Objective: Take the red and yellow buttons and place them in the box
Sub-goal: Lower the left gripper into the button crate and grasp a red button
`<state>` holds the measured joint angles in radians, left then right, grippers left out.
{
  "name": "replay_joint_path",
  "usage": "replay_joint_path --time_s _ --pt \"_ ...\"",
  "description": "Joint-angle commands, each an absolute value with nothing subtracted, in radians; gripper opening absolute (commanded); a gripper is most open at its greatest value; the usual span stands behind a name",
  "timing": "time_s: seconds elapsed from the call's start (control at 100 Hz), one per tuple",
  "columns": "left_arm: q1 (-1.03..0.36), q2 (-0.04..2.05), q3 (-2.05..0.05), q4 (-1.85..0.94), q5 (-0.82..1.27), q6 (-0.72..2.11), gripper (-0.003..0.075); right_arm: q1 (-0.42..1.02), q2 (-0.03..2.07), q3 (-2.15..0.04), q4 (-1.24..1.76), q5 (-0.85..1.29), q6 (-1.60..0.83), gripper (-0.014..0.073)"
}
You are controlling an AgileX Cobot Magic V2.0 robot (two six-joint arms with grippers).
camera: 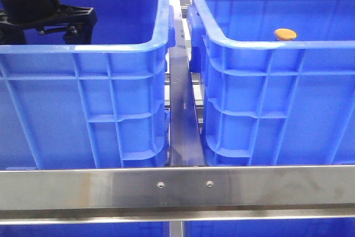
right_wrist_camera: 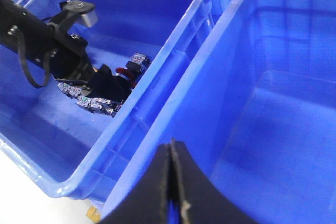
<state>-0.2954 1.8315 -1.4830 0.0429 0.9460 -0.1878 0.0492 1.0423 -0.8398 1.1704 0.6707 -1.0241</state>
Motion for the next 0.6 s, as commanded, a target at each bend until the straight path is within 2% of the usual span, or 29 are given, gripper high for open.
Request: replay_joint_path --time_s 0.0,0.46,0.53,0.59 --pt "-0.292 1.801 -1.515 0.034 0.907 -0.197 0.0638 0.046 1.021 -0.864 1.219 0.66 -1.033 -0.0065" --pt "-0.292 1.839 -1.515 0.034 0.883 -0.197 0.0635 0.046 1.021 -0.864 1.218 0.66 -1.033 -0.0065" --pt "-0.292 1.839 -1.515 0.034 0.88 -0.197 0.0594 0.046 1.021 -0.864 1.218 0.66 -1.033 -0.0065" --pt "-0.292 1.839 -1.515 0.034 0.88 -0.197 0.0509 0.046 1.021 -0.864 1.218 0.66 -1.033 -0.0065"
